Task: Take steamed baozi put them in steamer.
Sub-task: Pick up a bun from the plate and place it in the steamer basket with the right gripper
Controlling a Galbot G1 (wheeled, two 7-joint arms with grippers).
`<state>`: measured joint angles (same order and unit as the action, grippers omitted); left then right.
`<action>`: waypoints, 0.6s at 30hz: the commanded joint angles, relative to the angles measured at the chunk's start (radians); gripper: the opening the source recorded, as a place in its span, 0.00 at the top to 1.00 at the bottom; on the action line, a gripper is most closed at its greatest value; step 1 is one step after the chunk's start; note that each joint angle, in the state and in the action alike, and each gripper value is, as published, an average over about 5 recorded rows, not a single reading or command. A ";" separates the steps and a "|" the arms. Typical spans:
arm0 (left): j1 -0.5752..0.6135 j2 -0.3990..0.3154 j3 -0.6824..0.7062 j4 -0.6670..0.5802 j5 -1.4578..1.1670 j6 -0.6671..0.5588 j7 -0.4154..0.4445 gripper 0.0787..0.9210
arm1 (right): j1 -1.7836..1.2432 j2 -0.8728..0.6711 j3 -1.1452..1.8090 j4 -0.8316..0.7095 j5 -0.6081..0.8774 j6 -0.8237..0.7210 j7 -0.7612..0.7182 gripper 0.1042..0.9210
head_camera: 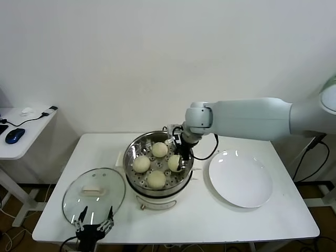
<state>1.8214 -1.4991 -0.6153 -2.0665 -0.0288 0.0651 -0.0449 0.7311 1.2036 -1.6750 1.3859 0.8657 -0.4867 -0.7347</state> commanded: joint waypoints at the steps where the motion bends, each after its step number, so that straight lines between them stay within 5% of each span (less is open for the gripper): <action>1: 0.000 0.000 0.001 -0.001 0.001 0.001 0.000 0.12 | -0.054 0.030 0.003 -0.055 -0.036 -0.007 0.017 0.31; 18: -0.001 0.004 -0.005 -0.004 -0.003 -0.001 -0.001 0.12 | 0.062 -0.115 0.132 -0.066 0.093 0.223 -0.153 0.12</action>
<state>1.8255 -1.4954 -0.6221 -2.0779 -0.0323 0.0643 -0.0461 0.7499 1.1884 -1.6523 1.3353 0.8780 -0.3756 -0.8096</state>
